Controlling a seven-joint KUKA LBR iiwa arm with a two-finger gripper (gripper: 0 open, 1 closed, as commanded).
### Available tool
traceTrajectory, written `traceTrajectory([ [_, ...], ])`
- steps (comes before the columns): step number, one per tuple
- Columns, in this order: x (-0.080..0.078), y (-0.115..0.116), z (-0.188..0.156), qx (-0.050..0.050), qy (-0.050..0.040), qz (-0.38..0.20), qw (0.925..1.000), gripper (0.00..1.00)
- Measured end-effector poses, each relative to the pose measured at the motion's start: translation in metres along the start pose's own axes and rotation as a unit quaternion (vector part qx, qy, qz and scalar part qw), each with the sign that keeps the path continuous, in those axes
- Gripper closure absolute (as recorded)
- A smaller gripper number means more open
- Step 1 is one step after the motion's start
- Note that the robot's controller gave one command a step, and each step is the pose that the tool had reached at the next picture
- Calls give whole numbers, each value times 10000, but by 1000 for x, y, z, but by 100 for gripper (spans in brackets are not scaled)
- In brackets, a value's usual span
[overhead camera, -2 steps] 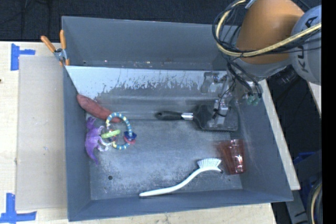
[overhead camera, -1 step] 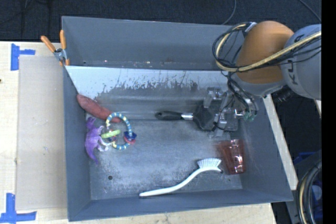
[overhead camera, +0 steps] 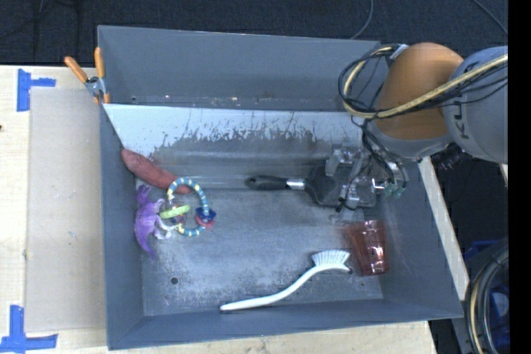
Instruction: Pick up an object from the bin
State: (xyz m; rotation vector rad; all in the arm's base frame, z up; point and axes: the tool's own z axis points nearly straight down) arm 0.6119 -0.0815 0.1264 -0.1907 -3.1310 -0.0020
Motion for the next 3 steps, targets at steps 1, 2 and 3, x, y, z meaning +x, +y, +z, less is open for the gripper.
traceTrajectory([
  [1,7,42,4,-3,-13,1705,9854,0],
  [2,1,43,35,1,-16,507,9987,0],
  [3,3,56,48,-14,-38,2584,9660,100],
])
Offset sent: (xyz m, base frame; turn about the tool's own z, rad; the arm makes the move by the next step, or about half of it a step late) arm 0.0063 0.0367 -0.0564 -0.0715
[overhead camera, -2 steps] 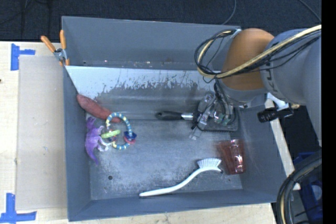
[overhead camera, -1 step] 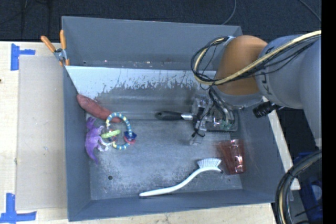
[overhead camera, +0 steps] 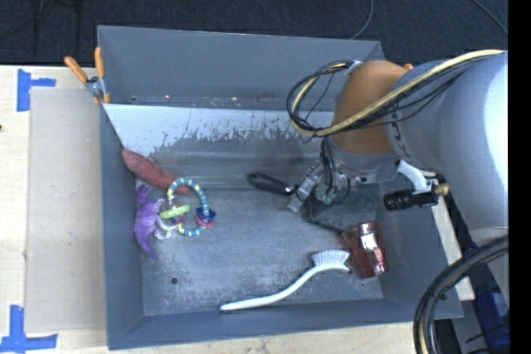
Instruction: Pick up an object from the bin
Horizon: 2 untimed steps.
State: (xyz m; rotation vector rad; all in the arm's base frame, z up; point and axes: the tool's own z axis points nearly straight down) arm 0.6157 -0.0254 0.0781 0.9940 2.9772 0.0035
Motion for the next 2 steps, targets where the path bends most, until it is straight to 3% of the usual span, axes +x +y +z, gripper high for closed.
traceTrajectory([
  [1,2,2,2,7,-2,444,9990,100],
  [2,2,1,0,12,4,397,9992,100],
])
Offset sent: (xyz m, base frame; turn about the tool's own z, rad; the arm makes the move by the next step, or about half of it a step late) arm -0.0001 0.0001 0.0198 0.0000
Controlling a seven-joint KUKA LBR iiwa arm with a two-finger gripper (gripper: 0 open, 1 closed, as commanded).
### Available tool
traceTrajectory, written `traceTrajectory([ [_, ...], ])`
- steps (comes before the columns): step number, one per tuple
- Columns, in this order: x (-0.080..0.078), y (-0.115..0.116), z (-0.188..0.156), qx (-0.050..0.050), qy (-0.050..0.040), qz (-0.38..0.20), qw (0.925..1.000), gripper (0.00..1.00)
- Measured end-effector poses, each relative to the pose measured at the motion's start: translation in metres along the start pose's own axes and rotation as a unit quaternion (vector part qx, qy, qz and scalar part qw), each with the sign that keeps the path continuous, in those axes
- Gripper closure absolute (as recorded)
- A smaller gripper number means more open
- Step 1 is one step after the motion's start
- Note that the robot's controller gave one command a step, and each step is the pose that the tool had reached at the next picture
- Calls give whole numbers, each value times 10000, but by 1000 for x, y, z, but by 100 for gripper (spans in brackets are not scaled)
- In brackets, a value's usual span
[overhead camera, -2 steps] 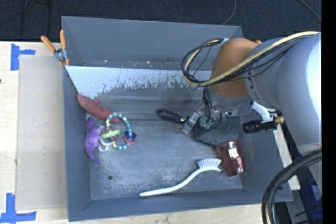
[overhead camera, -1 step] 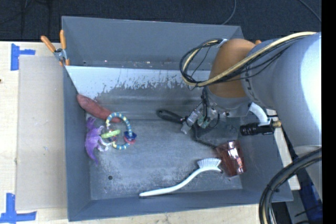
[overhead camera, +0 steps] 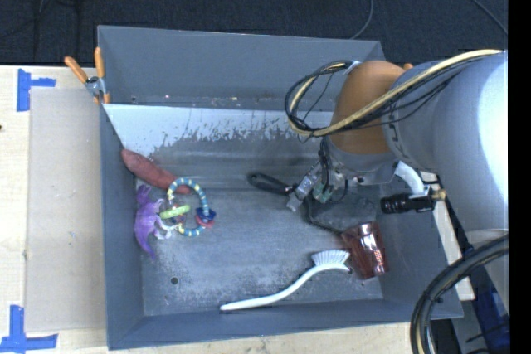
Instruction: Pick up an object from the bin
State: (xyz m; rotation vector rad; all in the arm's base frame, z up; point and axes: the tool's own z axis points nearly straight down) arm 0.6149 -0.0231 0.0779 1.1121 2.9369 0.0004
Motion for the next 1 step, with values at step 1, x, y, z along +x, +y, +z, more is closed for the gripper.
traceTrajectory([
  [1,1,-1,-6,8,6,-166,9999,100],
])
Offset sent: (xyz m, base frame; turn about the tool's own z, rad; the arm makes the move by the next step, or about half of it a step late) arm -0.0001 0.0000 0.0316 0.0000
